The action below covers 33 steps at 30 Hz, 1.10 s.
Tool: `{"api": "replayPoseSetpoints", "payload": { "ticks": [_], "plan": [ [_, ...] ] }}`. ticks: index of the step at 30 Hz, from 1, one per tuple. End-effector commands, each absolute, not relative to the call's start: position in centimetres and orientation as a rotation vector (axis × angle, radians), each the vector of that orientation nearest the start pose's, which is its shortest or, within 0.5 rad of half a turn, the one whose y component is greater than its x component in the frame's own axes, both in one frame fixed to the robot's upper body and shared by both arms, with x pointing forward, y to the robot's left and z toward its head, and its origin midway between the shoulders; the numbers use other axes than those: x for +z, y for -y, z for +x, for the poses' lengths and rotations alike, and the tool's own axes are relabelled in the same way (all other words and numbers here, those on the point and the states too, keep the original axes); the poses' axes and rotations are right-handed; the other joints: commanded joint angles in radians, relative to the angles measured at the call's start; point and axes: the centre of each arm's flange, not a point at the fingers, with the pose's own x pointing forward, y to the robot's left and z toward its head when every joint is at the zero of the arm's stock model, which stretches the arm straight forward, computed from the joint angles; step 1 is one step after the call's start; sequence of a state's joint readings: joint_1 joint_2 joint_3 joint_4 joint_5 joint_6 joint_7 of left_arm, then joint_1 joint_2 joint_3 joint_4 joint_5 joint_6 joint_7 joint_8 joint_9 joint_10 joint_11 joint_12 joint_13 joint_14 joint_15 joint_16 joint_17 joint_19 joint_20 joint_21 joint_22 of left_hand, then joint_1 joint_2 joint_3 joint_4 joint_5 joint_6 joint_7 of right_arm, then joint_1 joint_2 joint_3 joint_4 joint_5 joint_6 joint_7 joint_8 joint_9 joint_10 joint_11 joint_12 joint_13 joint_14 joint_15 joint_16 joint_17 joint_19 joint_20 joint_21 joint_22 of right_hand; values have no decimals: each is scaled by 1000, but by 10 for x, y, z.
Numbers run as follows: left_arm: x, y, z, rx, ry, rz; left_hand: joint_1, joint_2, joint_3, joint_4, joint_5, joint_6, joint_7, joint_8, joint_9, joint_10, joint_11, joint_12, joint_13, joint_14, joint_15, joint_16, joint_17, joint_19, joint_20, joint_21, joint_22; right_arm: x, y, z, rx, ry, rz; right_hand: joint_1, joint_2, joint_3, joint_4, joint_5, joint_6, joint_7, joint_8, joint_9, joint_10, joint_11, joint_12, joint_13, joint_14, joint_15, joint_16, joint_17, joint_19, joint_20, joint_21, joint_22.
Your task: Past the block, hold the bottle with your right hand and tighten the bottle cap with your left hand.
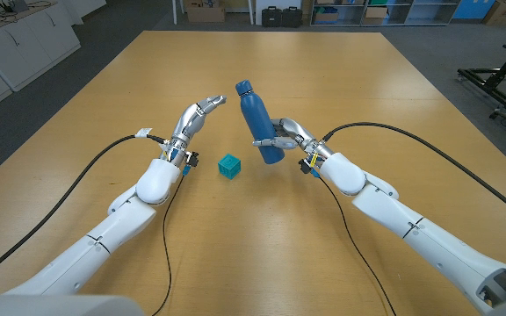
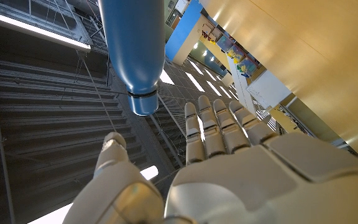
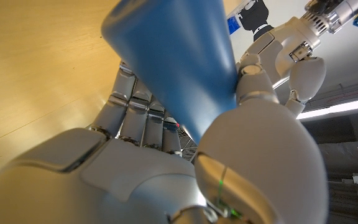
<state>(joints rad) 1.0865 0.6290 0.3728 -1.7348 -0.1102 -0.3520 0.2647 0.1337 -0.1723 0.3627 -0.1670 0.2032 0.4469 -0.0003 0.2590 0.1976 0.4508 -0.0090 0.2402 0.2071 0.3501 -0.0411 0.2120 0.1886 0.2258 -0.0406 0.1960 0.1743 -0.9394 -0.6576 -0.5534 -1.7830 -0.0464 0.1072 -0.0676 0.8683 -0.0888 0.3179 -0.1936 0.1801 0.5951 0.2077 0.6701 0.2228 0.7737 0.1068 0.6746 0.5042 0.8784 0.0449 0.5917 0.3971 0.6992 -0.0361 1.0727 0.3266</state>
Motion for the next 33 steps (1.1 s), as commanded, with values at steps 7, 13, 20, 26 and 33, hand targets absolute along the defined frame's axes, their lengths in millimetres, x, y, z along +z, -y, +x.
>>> {"api": "replayPoseSetpoints", "payload": {
  "ticks": [7,13,20,26,33],
  "plan": [
    [-22,-213,559,-167,866,412,-1,-7,-5,1,-1,16,-3,3,5,10,-4,3,1,7,-72,-2,1,10,-3,3,3,-29,136,545,414,782,-788,207,218,173,32,2,264,-236,5,3,278,-269,-8,6,170,-257,-4,5,14,-149,16,4],
    [-20,-212,558,-179,879,406,1,-6,-6,1,0,18,-2,3,6,13,-6,3,2,10,-75,-2,1,13,-1,4,3,-27,132,540,430,789,-800,207,216,174,31,2,264,-235,5,2,278,-271,-10,6,171,-256,-5,6,13,-149,20,3],
    [-19,-212,557,-182,877,402,2,-4,-7,1,0,22,-4,4,6,15,-8,3,2,12,-76,-1,1,15,0,4,3,-28,129,537,446,792,-799,206,215,176,31,2,263,-235,5,1,279,-269,-12,9,172,-257,-6,9,10,-149,27,1],
    [-22,-212,561,-184,862,400,4,-3,-7,1,1,24,-4,5,6,18,-8,3,2,13,-75,-1,1,17,2,5,3,-24,130,524,478,832,-780,205,214,178,31,2,262,-234,4,1,281,-269,-13,13,173,-257,-8,11,8,-149,34,0],
    [-24,-211,563,-184,854,396,6,0,-7,1,1,25,-4,4,6,20,-8,3,2,14,-75,-2,1,18,3,5,3,-16,136,504,521,892,-740,204,214,180,31,2,264,-235,4,1,283,-270,-16,13,175,-256,-8,13,6,-150,39,-1]
  ]
}}
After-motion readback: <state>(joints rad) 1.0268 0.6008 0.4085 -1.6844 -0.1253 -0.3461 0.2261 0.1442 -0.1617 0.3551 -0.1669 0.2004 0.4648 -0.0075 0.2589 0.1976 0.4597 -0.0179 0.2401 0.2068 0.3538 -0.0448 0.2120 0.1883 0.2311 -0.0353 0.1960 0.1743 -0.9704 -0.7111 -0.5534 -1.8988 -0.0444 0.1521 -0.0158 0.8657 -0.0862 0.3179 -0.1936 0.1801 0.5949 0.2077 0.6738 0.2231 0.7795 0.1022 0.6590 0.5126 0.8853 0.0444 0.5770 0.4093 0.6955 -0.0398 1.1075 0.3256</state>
